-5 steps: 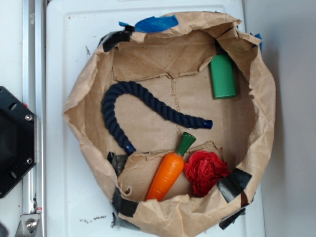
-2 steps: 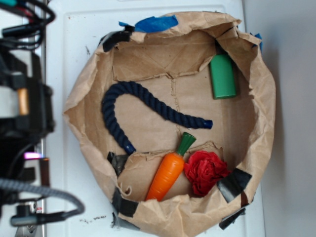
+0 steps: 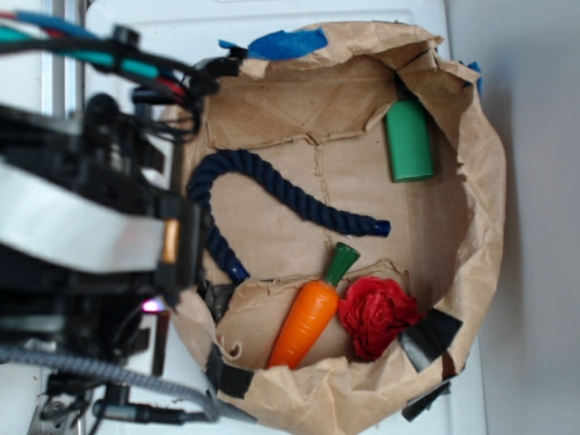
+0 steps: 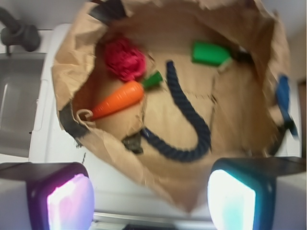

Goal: Grab the red paper.

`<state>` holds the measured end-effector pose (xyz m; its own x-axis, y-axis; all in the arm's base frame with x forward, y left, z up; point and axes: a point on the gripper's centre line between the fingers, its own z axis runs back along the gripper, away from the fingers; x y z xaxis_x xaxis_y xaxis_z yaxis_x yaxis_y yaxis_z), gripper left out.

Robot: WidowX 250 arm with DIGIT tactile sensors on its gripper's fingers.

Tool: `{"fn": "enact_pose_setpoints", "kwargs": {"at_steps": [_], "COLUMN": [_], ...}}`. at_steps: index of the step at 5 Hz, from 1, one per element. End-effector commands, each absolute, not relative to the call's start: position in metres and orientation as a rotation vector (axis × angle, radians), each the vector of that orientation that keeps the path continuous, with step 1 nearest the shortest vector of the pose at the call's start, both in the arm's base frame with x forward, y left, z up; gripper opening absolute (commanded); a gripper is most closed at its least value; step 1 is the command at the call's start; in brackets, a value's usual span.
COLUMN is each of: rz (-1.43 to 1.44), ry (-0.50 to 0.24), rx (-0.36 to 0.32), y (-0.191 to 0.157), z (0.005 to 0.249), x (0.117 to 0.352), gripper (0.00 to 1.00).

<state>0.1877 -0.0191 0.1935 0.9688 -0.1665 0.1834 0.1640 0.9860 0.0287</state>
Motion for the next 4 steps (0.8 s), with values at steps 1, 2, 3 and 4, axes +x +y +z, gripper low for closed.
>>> {"fn": "enact_pose_setpoints", "kwargs": {"at_steps": [1,2,3,4], "rz": [-0.273,-0.274,-0.273,-0.263], "ry": [-0.279,-0.314,-0.326,-0.291], "rx": [-0.046,-0.083,-0.1,-0.085], "y": [-0.011,-0.015,-0.01,-0.005], "z": [0.194,0.203,0.198,0.178], "x": [0.206,0.205,0.212,0.223], "gripper": [1.0,1.0,1.0,1.0]}}
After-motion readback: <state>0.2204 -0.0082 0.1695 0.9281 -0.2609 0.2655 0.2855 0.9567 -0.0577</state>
